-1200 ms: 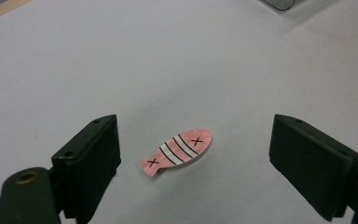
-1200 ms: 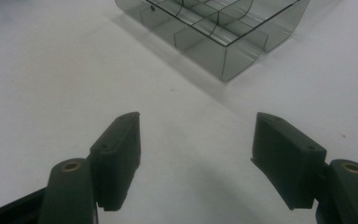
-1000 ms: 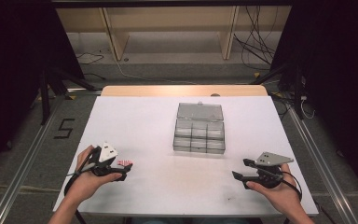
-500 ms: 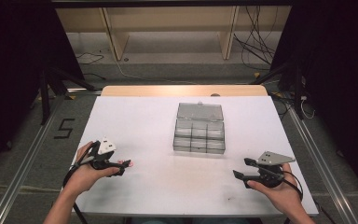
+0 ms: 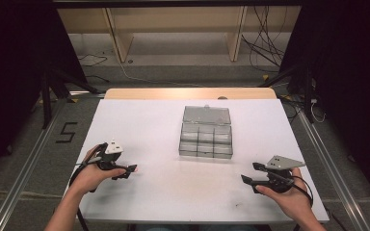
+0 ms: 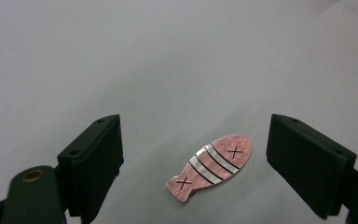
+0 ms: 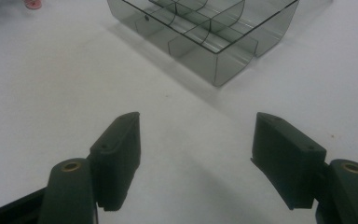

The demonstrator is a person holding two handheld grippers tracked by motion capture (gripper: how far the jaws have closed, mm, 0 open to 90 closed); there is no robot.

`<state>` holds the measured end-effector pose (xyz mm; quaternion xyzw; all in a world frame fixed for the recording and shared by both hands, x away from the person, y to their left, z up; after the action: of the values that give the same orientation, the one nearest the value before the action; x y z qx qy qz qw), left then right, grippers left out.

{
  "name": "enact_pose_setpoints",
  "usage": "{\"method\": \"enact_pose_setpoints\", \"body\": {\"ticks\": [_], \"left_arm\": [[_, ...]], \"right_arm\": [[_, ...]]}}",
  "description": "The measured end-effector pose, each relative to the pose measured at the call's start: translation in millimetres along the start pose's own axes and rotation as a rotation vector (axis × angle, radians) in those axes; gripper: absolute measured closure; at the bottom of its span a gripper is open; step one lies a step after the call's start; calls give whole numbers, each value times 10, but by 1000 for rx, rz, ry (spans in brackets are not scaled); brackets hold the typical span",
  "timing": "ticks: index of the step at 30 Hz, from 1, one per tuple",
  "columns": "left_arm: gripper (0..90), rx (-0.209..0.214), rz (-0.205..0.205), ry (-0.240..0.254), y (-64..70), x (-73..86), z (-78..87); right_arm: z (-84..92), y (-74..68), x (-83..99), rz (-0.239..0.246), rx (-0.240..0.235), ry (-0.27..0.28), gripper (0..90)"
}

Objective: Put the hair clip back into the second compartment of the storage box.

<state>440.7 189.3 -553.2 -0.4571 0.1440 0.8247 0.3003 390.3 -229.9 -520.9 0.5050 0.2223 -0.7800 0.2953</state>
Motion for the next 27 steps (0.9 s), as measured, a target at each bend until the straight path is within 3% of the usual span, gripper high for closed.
{"method": "enact_pose_setpoints", "body": {"ticks": [5, 12, 17, 22, 27], "left_arm": [[184, 14, -4, -14, 2, 27, -24], [208, 84, -2, -56, 57, 130, -109], [199, 110, 5, -72, 43, 188, -147], [219, 122, 11, -69, 33, 193, -143], [273, 109, 21, -61, 13, 193, -132]], "right_arm": [[0, 8, -2, -1, 2, 2, 333], [-3, 6, -4, 1, 4, 1, 333], [-1, 12, -5, 1, 5, 2, 334], [-2, 13, -10, 0, 8, 4, 334], [4, 17, -17, 1, 11, 7, 335]]}}
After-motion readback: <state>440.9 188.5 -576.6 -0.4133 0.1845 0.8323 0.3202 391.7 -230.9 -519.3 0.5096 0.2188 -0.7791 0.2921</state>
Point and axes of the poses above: each handheld gripper's, and its own axes: z roughly backward along the jaws, x roughly out of its underside, y roughly to its right, the point moved 10 cm from there along -z, roughly forward along the jaws, and after that the axes turned 15 degrees about y, right-handed, at the moved point
